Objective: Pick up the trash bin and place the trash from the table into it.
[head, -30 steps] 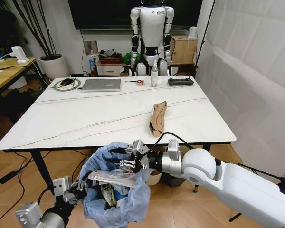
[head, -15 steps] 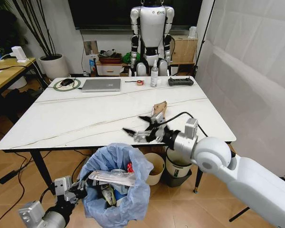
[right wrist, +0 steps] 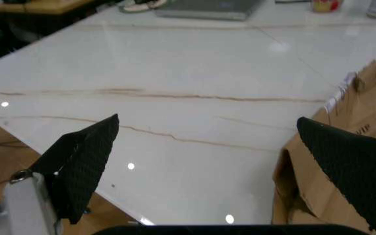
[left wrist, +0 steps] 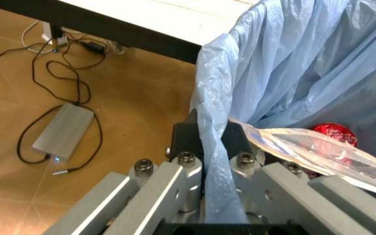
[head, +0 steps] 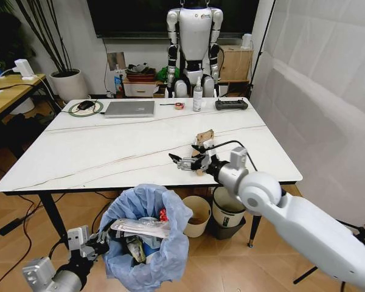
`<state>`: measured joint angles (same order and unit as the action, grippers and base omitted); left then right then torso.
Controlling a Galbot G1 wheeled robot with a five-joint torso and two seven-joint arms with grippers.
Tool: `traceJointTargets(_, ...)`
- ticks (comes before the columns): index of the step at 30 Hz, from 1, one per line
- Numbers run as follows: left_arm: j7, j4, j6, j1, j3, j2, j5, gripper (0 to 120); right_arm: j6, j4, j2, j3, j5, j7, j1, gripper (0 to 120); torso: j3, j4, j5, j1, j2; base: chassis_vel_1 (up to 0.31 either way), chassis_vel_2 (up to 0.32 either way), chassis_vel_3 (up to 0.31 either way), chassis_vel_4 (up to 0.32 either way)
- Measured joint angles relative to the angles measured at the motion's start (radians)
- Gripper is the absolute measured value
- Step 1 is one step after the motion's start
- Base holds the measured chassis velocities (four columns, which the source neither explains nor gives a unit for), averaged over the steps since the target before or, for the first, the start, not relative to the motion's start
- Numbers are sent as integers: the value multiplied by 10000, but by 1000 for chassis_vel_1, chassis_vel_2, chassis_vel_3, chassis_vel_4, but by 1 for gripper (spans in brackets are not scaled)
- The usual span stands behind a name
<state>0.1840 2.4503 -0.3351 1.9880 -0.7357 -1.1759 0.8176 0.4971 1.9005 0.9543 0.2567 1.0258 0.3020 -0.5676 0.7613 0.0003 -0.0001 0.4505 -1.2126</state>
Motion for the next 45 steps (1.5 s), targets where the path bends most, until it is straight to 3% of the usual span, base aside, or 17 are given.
traceJointTargets(2, 5, -16, 1, -23, -1, -2, 6, 0, 980, -129, 284, -17, 33, 977, 66, 100, 0, 0, -1, 0, 0, 0, 0, 0, 0)
traceJointTargets(5, 11, -27, 2, -37, -20, 16, 38, 0, 1443, -329, 576, 33, -80, 1980, 144, 100, 0, -1, -1, 0, 0, 0, 0, 0, 0)
traceJointTargets(18, 50, -128, 2, -147, -57, 72, 190, 0, 1471, -1344, 1938, 60, -106, 2596, 426, 100, 0, -1, -3, 0, 0, 0, 0, 0, 0)
traceJointTargets(26, 73, -128, -1, -166, -155, 147, 336, 0, 1539, -1925, 2305, 117, -182, 2911, 528, 100, 0, -2, -2, -1, 0, 0, 0, 0, 0)
traceJointTargets(31, 80, -168, -7, -219, -156, 199, 405, 0, 1441, -2433, 2437, 149, -603, 2940, 592, 82, 0, -2, 0, 0, 0, 0, 0, 0, 0)
traceJointTargets(34, 83, -177, -9, -230, -158, 211, 424, 0, 1448, -2516, 2437, 143, -636, 2963, 596, 77, 0, -2, 0, -1, 0, 0, 0, 0, 0)
traceJointTargets(45, 121, -285, -25, -361, -163, 297, 531, 0, 1449, -2588, 2113, 116, -750, 2968, 626, 32, -1, -2, 1, -1, 0, 0, 0, 0, 0)
